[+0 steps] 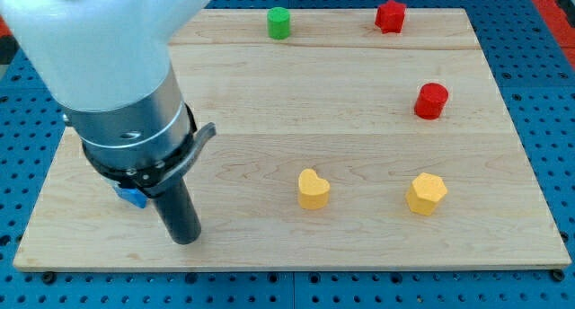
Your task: Move the yellow hexagon towards the yellow heart
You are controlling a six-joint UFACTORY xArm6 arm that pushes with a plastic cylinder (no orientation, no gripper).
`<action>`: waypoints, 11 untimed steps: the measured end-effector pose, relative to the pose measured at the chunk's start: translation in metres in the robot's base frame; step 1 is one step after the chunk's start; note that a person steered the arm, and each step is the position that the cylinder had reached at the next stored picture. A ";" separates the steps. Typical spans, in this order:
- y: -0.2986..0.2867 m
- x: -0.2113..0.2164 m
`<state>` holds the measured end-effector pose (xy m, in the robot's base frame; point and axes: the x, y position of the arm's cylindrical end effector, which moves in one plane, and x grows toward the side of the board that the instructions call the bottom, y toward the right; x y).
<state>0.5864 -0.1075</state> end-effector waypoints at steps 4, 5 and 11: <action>0.224 0.025; 0.277 0.018; 0.253 -0.038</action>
